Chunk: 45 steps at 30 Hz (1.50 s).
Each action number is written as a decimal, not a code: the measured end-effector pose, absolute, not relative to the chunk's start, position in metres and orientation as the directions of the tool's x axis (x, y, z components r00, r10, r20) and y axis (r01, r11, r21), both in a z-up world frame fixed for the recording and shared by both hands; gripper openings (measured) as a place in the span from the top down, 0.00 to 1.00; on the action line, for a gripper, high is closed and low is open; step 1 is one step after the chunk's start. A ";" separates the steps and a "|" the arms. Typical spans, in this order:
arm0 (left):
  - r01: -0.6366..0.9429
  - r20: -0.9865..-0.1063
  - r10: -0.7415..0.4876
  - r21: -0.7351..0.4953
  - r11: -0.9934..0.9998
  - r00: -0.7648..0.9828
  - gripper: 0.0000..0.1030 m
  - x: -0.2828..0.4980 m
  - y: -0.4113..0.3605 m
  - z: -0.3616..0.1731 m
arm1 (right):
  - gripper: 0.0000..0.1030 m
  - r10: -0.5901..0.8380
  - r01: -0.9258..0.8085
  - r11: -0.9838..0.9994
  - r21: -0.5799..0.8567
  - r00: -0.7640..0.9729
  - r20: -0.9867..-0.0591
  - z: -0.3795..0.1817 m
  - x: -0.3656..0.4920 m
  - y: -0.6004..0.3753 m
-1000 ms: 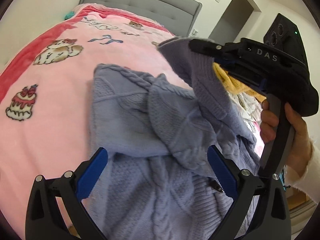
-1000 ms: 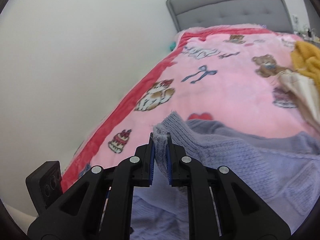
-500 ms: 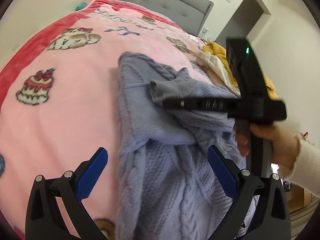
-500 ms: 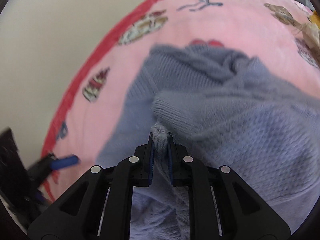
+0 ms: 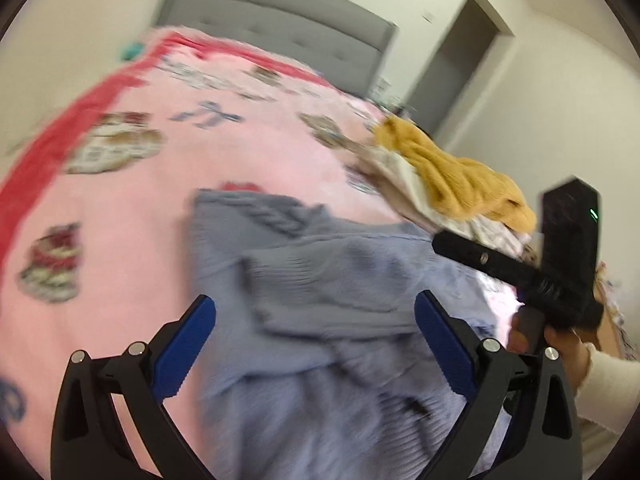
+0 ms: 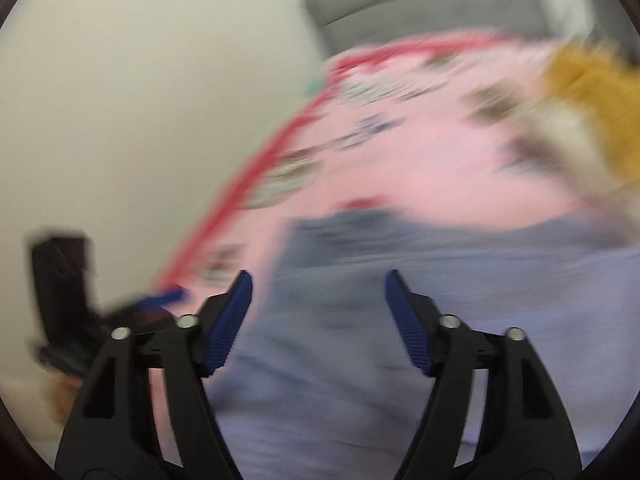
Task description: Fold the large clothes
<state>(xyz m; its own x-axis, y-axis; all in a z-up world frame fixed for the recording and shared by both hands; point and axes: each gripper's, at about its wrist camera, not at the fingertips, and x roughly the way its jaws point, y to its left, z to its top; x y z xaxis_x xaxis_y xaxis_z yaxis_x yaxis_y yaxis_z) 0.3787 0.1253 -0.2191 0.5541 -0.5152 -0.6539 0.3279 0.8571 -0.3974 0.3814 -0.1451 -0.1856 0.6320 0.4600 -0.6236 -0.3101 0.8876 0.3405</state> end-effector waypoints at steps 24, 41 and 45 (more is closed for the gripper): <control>0.384 -0.775 -0.500 -0.358 0.851 0.386 0.16 0.403 0.041 -0.319 | 0.72 -0.104 0.128 0.990 -0.055 0.414 -0.904 -0.307 0.339 -0.266; 0.419 -0.793 -0.436 -0.255 0.871 0.426 0.07 0.350 0.062 -0.275 | 0.36 -0.042 0.106 0.994 0.031 0.621 -0.783 -0.238 0.270 -0.271; 0.403 -0.818 -0.388 -0.213 0.890 0.424 0.06 0.313 0.087 -0.265 | 0.27 -0.089 0.117 0.993 -0.025 0.582 -0.808 -0.229 0.237 -0.269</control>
<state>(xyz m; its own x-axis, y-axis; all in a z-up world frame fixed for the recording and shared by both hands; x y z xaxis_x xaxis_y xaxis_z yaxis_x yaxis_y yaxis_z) 0.3130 0.0875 -0.2650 0.4240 -0.3877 -0.8185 0.4033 0.8900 -0.2126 0.2367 -0.2695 -0.2290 0.5824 -0.0888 -0.8081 0.1165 0.9929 -0.0251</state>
